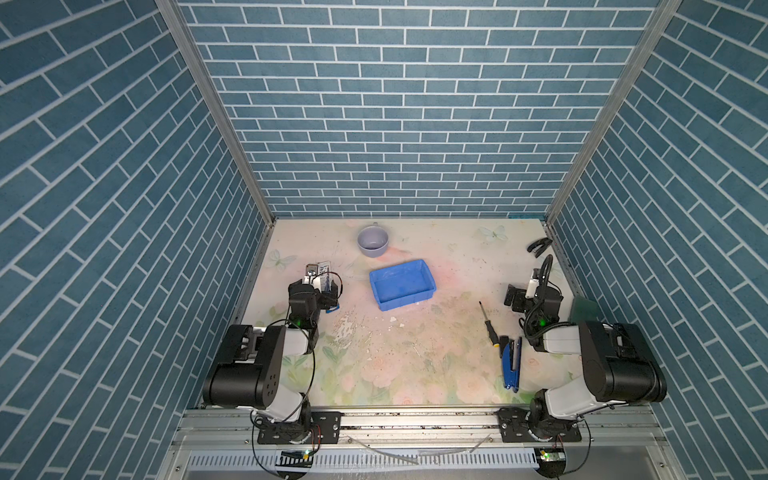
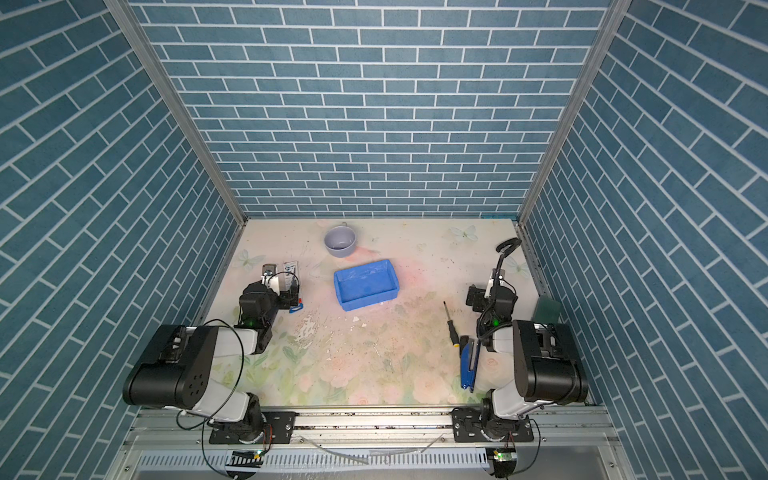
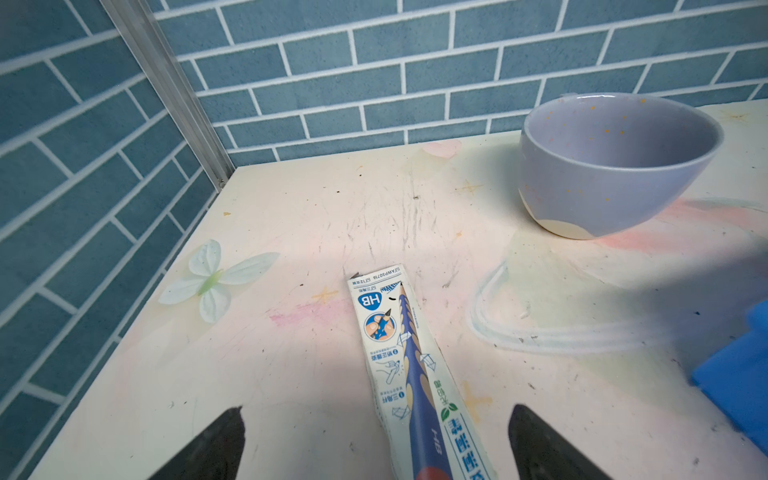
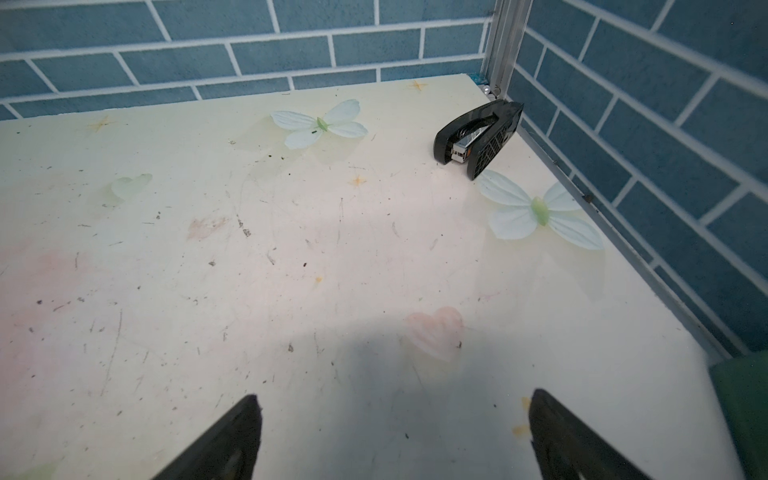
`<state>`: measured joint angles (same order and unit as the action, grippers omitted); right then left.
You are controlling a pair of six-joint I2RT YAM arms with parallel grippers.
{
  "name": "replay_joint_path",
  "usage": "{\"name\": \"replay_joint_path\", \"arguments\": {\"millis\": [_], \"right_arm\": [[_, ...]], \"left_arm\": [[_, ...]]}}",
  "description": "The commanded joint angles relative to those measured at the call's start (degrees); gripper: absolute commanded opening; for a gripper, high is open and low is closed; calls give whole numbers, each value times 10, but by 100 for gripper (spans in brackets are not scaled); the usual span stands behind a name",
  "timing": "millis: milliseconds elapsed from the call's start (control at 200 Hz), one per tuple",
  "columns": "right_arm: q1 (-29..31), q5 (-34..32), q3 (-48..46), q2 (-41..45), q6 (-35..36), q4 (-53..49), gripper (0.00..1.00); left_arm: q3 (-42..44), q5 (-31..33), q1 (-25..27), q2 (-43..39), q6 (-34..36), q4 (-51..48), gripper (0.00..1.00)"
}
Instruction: Put the screwdriver in the bin
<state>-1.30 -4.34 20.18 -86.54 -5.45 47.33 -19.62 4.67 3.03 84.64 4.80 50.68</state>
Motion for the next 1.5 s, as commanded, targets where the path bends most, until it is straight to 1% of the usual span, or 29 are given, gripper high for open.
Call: {"name": "replay_joint_path", "arguments": {"millis": [0,70,130,255,330,400,485,570,625,795,900,985,1100,1230,1315,1456,1496], "right_arm": [[-2,-7,22,44,26,-22,99],[-1,-1,31,75,28,-63,99],[-1,-2,45,104,25,-117,99],[1,-2,74,162,4,-217,99],[8,-3,95,189,-5,-280,99],[19,-12,115,209,-15,-344,99],[47,-25,133,226,-27,-405,99],[86,-41,145,235,-33,-451,99],[111,-53,161,233,-49,-494,99],[179,-74,199,213,-111,-578,99],[203,-75,213,202,-146,-623,99],[210,-52,220,191,-162,-655,99],[213,-13,225,168,-163,-692,99],[214,2,242,139,-165,-732,99],[214,13,252,117,-166,-739,96],[214,26,274,62,-166,-759,89],[215,31,282,46,-164,-765,85]], "left_arm": [[10,20,7,-61,10,-18,100],[1,20,18,-109,23,-70,100],[-9,13,31,-146,37,-104,100],[-46,-33,54,-205,56,-196,100],[-71,-57,78,-229,72,-246,100],[-101,-76,108,-242,96,-304,100],[-142,-88,155,-246,128,-375,100],[-176,-110,199,-243,143,-418,100],[-195,-126,225,-238,145,-438,100],[-232,-159,298,-217,133,-457,100],[-246,-170,348,-203,120,-464,100],[-237,-175,386,-187,104,-436,100],[-230,-177,426,-162,101,-414,100],[-234,-183,447,-147,103,-412,100],[-233,-192,449,-145,102,-413,100],[-233,-195,450,-149,103,-423,100],[-232,-193,450,-151,103,-426,100]]}}
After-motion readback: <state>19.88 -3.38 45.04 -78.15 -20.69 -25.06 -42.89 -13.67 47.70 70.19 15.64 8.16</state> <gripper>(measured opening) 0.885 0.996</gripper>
